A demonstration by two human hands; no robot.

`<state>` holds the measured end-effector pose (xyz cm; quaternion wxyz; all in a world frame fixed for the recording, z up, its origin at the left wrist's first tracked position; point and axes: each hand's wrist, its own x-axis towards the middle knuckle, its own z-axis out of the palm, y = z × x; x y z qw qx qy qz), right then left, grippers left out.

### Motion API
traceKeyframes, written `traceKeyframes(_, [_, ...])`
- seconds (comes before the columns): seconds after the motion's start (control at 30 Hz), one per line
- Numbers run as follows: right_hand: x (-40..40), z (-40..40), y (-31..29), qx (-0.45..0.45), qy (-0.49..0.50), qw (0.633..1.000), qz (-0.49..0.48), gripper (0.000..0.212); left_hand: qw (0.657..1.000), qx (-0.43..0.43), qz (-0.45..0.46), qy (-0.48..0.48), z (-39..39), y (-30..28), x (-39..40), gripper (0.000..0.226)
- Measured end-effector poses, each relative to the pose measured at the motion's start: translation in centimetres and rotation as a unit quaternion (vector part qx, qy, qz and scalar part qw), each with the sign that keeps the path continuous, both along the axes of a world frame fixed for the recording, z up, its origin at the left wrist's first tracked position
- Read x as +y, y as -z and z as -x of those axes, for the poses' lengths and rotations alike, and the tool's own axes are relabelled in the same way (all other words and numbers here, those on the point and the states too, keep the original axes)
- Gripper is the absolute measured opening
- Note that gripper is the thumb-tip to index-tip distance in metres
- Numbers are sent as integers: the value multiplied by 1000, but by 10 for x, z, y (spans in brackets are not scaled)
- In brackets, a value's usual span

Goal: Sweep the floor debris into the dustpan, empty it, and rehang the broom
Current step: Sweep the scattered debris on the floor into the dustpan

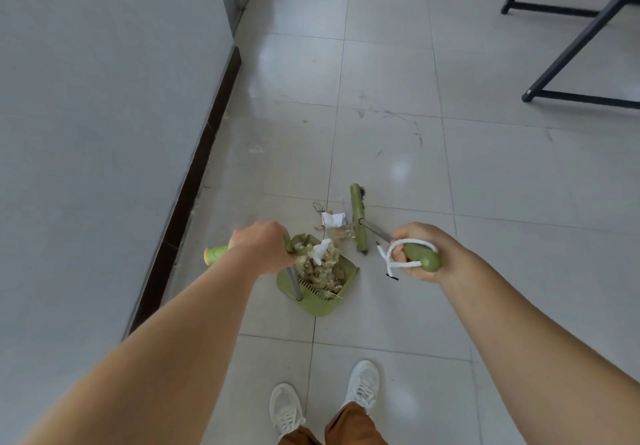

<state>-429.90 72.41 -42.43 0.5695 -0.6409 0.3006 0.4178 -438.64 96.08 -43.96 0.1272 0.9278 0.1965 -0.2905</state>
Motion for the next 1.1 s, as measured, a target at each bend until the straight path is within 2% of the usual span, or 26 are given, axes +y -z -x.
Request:
traceKeyframes(0.1, [-6, -10, -1, -22, -100, 992, 73, 27, 1000, 3, 2, -8, 0, 1, 2, 28])
traceKeyframes(0.2, [-2, -19, 4, -52, -210, 966, 144, 29, 1000, 4, 2, -18, 2, 2, 4, 26])
traceKeyframes(0.43, [11, -56, 29, -78, -321, 919, 214, 29, 995, -16, 22, -96, 13, 8, 4, 21])
traceKeyframes(0.63, [19, -88, 68, -72, -436, 862, 250, 26, 994, -14, 11, -109, -4, 12, -5, 21])
traceKeyframes(0.73, [30, -87, 82, -46, -555, 788, 261, 31, 994, -9, 2, -110, -11, 13, -7, 21])
traceKeyframes(0.8, [39, -79, 81, -66, -624, 727, 279, 29, 993, -5, 6, -115, -15, 14, -6, 21])
traceKeyframes(0.87, [43, -62, 77, -97, -708, 638, 288, 30, 993, -2, 13, -119, -17, 14, -5, 24])
traceKeyframes(0.93, [39, -44, 82, -75, -778, 555, 285, 29, 992, 0, 19, -123, -20, 14, -4, 27])
traceKeyframes(1.0, [32, -24, 86, -51, -806, 522, 274, 20, 992, -2, 23, -127, -20, 13, -5, 28])
traceKeyframes(1.1, [24, 8, 77, -32, -795, 543, 269, 21, 991, -13, 30, -133, -18, 13, -6, 29])
